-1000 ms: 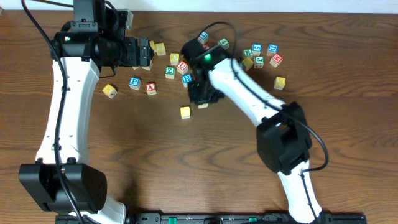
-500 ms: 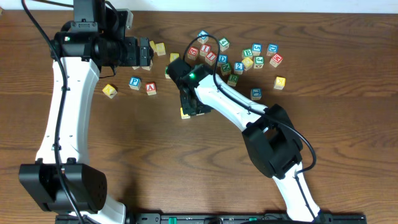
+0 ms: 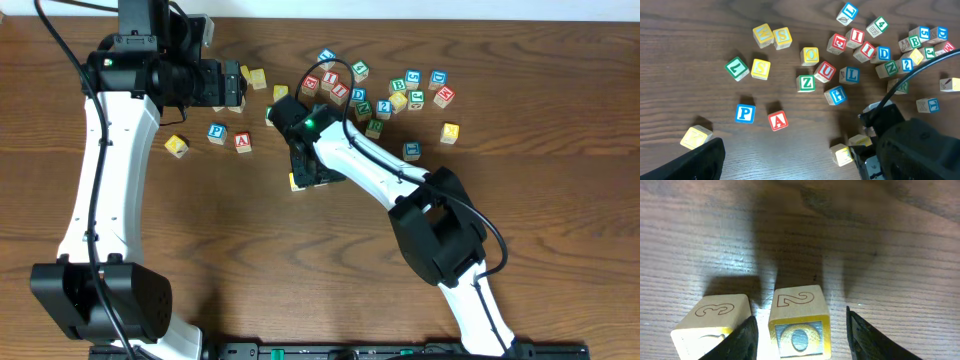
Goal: Spell out CORL
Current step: 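Carry the O block and set it right of the C block, then reach into the pile and grasp the green R block with the right gripper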
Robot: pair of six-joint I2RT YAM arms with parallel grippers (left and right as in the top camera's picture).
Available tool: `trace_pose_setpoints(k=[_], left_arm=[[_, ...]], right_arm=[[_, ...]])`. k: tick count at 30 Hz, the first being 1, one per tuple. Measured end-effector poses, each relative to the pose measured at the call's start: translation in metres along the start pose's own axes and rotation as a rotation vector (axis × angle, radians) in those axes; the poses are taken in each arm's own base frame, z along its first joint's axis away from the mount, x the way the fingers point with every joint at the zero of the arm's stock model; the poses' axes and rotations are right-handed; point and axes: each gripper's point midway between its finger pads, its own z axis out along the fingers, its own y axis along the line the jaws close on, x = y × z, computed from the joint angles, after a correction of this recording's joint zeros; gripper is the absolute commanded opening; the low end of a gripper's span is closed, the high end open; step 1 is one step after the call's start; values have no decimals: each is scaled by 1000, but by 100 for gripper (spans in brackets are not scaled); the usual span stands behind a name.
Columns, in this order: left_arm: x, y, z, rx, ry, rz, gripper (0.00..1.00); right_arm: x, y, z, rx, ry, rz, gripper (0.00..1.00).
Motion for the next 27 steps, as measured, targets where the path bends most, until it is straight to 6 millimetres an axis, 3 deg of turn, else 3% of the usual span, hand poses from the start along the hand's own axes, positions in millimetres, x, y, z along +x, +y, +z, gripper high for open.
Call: trace_pose_setpoints(k=[5, 8, 10, 16, 27], left_arm=[[0, 0, 0, 0, 0, 0, 98], [0, 0, 0, 0, 0, 0, 98], [0, 0, 0, 0, 0, 0, 98], [0, 0, 0, 0, 0, 0, 98], [0, 0, 0, 0, 0, 0, 98]], right_arm=[[-37, -24, -25, -32, -65, 83, 57], [-72, -68, -51, -49, -137, 193, 56], [-80, -88, -52, -43, -144, 240, 56], [-97, -121, -49, -39, -172, 332, 56], [-92, -124, 6, -3, -97, 338, 54]])
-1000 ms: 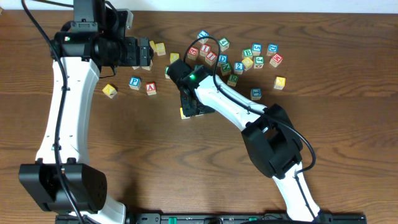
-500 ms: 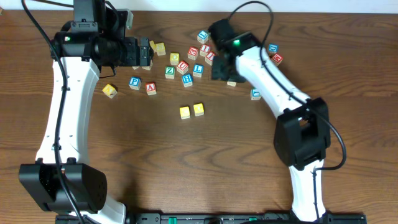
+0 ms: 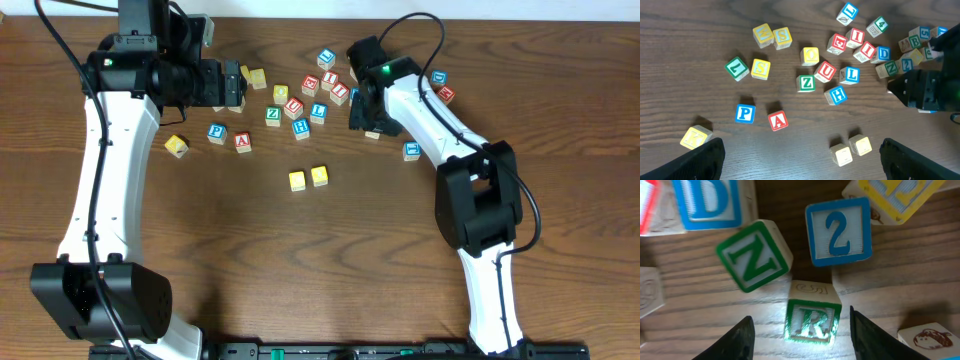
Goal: Spell out CORL
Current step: 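Reach into the pile and grasp the green R block with the right gripper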
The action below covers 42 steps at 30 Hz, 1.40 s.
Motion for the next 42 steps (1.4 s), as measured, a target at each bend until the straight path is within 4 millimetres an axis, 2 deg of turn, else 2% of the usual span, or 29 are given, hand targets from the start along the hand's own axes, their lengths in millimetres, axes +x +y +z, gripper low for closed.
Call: trace_pose_setpoints(k=[5, 16, 20, 25, 32, 36, 42], left_arm=[[0, 0, 0, 0, 0, 0, 98], [0, 0, 0, 0, 0, 0, 98], [0, 0, 0, 0, 0, 0, 98], [0, 0, 0, 0, 0, 0, 98], [0, 0, 0, 0, 0, 0, 98], [0, 0, 0, 0, 0, 0, 98], [0, 0, 0, 0, 0, 0, 97]], right_arm=[[0, -1, 2, 2, 1, 4, 47], [2, -3, 13, 5, -8, 11, 40], [-1, -2, 13, 3, -22, 10, 33], [0, -3, 13, 8, -16, -2, 28], [6, -8, 11, 25, 9, -15, 27], [11, -11, -6, 26, 23, -34, 27], [23, -4, -57, 3, 17, -106, 27]])
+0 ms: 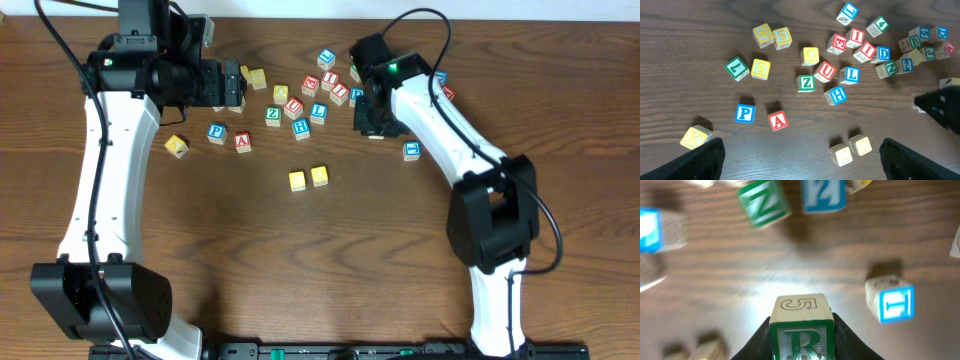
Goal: Spell out CORL
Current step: 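Reach into the pile and grasp the green R block with the right gripper, then place the R block right of the O block and release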
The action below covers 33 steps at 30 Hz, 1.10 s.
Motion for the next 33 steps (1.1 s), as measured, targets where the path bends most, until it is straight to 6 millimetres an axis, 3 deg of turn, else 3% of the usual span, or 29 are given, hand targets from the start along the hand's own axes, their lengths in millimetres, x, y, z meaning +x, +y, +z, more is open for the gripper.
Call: trace_pose_setpoints(k=[5, 8, 13, 27, 33], left_arm=[[0, 0, 0, 0, 0, 0, 98], [0, 0, 0, 0, 0, 0, 97], [0, 0, 0, 0, 0, 0, 98], [0, 0, 0, 0, 0, 0, 98], [0, 0, 0, 0, 0, 0, 98]], right_arm=[[33, 28, -12, -2, 45, -103, 26], [52, 52, -8, -7, 51, -169, 27], [77, 73, 10, -6, 54, -237, 27], [93, 66, 44, 22, 66, -247, 28], [92, 67, 44, 19, 60, -241, 52]])
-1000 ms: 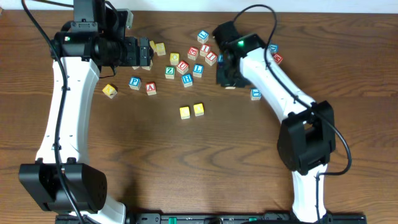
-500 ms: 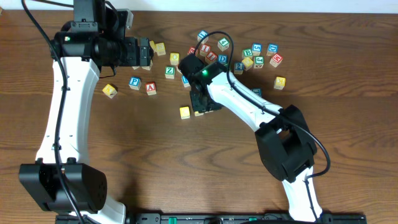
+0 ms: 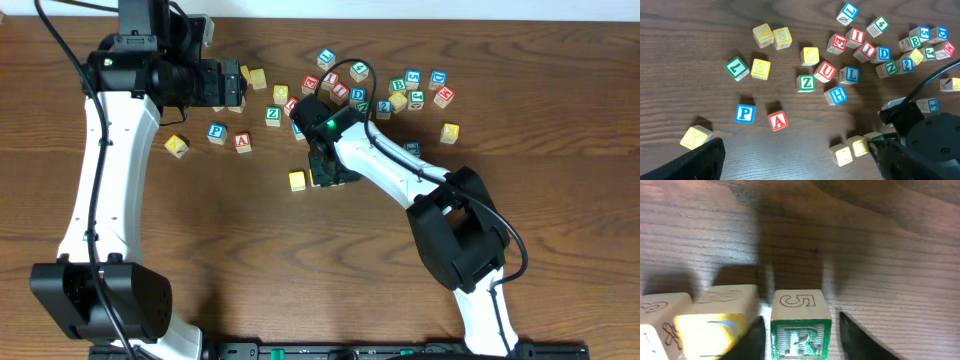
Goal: Spell out CORL
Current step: 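Place the R block right of the O block and release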
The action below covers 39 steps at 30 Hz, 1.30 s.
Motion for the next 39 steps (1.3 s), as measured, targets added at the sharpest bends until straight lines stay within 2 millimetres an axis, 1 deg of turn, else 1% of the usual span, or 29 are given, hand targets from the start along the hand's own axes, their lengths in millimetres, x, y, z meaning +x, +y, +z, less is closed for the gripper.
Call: trace_pose_setpoints(k=[8, 10, 11, 13, 15, 16, 17, 18, 19, 21, 23, 27, 29, 32, 34, 37, 39], left_arm=[[0, 0, 0, 0, 0, 0, 98], [0, 0, 0, 0, 0, 0, 98], [0, 0, 0, 0, 0, 0, 98], [0, 0, 0, 0, 0, 0, 98], [0, 0, 0, 0, 0, 0, 98], [0, 0, 0, 0, 0, 0, 98], [0, 0, 0, 0, 0, 0, 97], [0, 0, 0, 0, 0, 0, 98], [0, 0, 0, 0, 0, 0, 98], [0, 0, 0, 0, 0, 0, 98], [0, 0, 0, 0, 0, 0, 98], [0, 0, 0, 0, 0, 0, 98], [0, 0, 0, 0, 0, 0, 98], [0, 0, 0, 0, 0, 0, 98], [0, 0, 0, 0, 0, 0, 98], [0, 0, 0, 0, 0, 0, 98], [0, 0, 0, 0, 0, 0, 98]], right_arm=[[-2, -3, 0, -1, -1, 7, 52], [-7, -6, -4, 0, -4, 16, 52], [-11, -7, -9, -2, -6, 19, 53], [-23, -9, -22, -10, -25, 26, 53], [-44, -10, -40, -34, -75, 37, 54], [-60, -8, -55, -55, -120, 45, 54], [-68, -9, -61, -64, -142, 53, 54], [-83, -8, -74, -87, -192, 63, 54], [-91, -7, -80, -99, -218, 68, 54], [-114, -4, -96, -140, -302, 87, 54], [-129, 0, -104, -170, -360, 106, 54], [-144, 8, -109, -217, -420, 147, 53], [-151, 11, -110, -236, -443, 172, 53], [-155, 14, -100, -244, -444, 202, 51], [-156, 16, -83, -240, -426, 220, 50], [-153, 19, -46, -218, -376, 241, 50], [-151, 20, -28, -208, -355, 246, 50]])
